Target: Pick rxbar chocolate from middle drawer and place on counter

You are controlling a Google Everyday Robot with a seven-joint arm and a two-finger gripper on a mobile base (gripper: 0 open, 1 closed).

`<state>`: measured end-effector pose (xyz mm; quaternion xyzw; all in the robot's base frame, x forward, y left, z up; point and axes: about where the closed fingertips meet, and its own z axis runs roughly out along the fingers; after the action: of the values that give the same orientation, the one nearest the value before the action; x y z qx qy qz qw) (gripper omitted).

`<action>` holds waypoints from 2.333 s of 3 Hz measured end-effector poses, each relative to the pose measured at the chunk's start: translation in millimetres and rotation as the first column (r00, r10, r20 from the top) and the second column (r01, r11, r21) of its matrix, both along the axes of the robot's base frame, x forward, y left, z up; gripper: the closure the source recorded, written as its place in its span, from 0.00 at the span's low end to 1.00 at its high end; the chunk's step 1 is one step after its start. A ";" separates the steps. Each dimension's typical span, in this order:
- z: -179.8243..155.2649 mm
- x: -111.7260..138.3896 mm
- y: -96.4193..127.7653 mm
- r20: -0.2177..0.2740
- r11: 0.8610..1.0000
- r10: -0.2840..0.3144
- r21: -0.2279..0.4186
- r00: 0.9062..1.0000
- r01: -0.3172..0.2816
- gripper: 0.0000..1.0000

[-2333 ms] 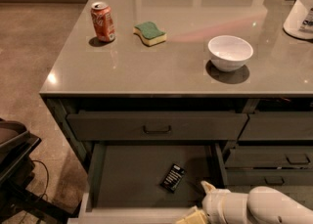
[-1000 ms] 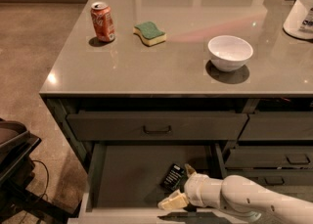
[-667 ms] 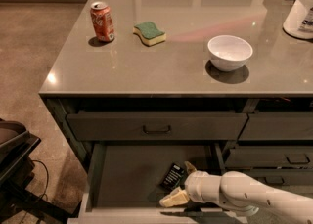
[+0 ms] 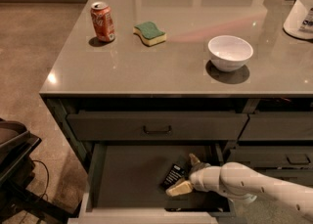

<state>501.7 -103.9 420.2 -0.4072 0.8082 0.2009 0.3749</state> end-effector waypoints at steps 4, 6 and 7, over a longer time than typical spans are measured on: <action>-36.5 9.4 19.9 -0.025 0.998 -0.028 0.048 0.999 0.029 0.00; -54.4 7.6 12.9 -0.043 0.995 -0.058 0.080 0.997 0.061 0.00; -55.1 7.4 12.7 -0.045 0.995 -0.059 0.081 0.997 0.062 0.00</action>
Offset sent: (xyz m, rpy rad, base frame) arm 0.0132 0.0125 -0.0226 0.0172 0.0387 -0.0170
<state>509.1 -91.2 365.1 -0.3625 0.8190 0.2310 0.3801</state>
